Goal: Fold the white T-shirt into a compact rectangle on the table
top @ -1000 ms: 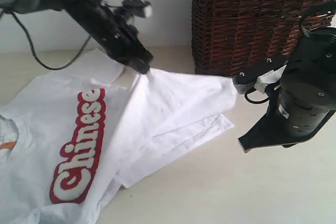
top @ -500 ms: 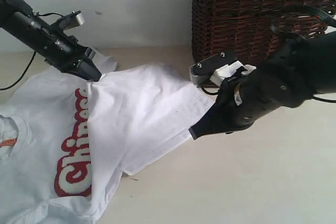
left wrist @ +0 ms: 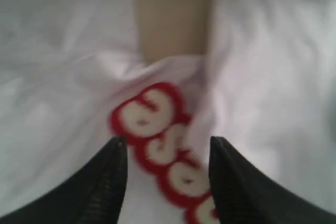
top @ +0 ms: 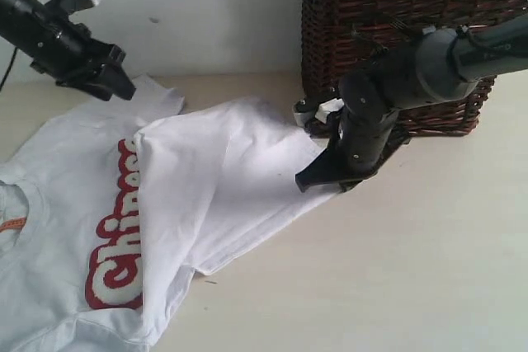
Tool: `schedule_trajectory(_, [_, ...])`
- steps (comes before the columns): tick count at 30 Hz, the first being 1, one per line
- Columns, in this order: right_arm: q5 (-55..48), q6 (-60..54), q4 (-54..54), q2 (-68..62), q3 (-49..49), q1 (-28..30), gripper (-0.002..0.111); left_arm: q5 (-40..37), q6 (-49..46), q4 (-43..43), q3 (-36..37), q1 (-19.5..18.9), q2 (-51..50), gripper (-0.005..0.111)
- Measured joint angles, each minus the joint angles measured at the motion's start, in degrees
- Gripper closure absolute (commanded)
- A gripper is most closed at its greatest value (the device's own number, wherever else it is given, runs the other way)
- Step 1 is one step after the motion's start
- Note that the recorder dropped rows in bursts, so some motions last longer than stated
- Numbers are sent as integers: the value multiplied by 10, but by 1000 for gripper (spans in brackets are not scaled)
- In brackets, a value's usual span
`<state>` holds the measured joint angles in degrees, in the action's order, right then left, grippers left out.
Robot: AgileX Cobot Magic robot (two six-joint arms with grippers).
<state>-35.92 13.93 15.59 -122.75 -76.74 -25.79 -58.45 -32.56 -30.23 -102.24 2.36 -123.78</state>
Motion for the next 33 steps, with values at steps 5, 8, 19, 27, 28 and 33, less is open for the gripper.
schedule_trajectory(5, [-25,-12,5,-1,-1,2,108,40,72,143,53,-7,-12,59])
schedule_trajectory(8, [-44,-16,6,7,13,2,108,44,88,152,59,-7,-35,64])
schedule_trajectory(19, [-4,-49,-31,84,95,2,108,62,101,153,64,-7,-75,75])
schedule_trajectory(27, [5,-107,-133,-20,-40,2,108,64,93,133,64,-7,-16,75])
schedule_trajectory(28, [-11,-107,-132,-25,-51,2,108,66,93,133,66,-7,-17,75])
schedule_trajectory(33, [-56,-108,-98,-6,-24,2,108,73,91,135,68,-7,-48,75])
